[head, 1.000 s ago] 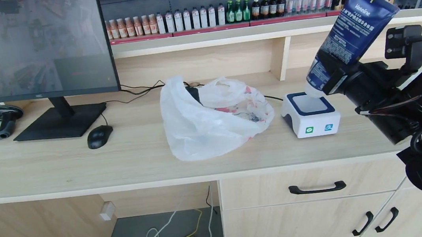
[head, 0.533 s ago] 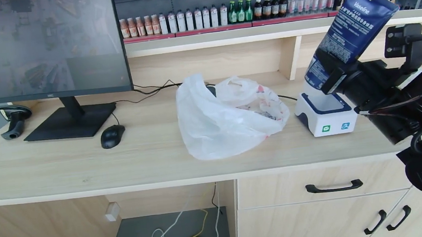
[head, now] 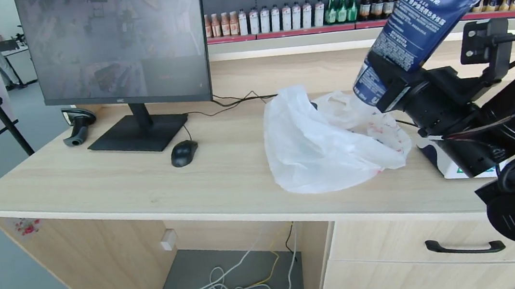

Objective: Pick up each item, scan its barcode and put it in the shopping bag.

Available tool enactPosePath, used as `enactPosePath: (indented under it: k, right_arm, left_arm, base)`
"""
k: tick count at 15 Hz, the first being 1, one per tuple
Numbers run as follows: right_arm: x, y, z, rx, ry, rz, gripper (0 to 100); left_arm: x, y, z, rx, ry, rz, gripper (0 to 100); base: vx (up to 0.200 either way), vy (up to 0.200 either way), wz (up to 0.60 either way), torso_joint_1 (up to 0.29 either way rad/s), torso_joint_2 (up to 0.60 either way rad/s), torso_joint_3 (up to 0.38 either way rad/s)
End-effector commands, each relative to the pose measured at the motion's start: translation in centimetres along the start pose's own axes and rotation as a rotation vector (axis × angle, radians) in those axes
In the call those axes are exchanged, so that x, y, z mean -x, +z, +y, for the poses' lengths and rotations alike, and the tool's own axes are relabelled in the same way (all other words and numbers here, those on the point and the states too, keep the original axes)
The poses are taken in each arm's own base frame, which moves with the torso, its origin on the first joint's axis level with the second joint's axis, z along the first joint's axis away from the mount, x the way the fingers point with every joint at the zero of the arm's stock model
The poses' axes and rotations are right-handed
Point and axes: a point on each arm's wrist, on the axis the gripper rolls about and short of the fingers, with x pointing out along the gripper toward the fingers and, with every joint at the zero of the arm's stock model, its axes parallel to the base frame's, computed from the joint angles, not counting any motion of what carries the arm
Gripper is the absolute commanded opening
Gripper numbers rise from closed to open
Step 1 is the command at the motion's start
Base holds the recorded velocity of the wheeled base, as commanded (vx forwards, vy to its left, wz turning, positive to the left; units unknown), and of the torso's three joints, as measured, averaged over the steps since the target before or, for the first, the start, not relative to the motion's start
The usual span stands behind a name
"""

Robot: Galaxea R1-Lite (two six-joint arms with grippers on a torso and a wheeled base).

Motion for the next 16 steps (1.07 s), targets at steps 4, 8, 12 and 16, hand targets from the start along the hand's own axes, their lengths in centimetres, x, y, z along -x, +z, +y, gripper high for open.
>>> enactPosePath:
  k: [4, 8, 12, 16]
  right_arm:
    - [-0.8, 0.6, 3.8, -0.057, 0.102, -0.042, 0]
    - [-1.6, -0.2, 6.4, -0.088, 0.165, -0.048, 0]
    - [-1.2, -0.5, 9.9, -0.128, 0.251, -0.042, 0]
    - [-0.9, -0.5, 10.4, -0.138, 0.266, -0.037, 0]
  left_arm:
    - [0.0, 0.0, 0.0, 0.0, -0.001, -0.003, 100]
    - [0.0, 0.0, 0.0, -0.001, -0.001, -0.001, 100]
    - [0.0, 0.0, 0.0, -0.001, -0.001, -0.001, 100]
    - [0.0, 0.0, 0.0, -0.001, -0.001, -0.001, 100]
  base:
    - [0.0, 0.0, 0.0, 0.0, 0.0, 0.0]
    - [0.0, 0.0, 0.0, 0.0, 0.0, 0.0]
    - [0.0, 0.0, 0.0, 0.0, 0.0, 0.0]
    - [0.0, 0.0, 0.0, 0.0, 0.0, 0.0]
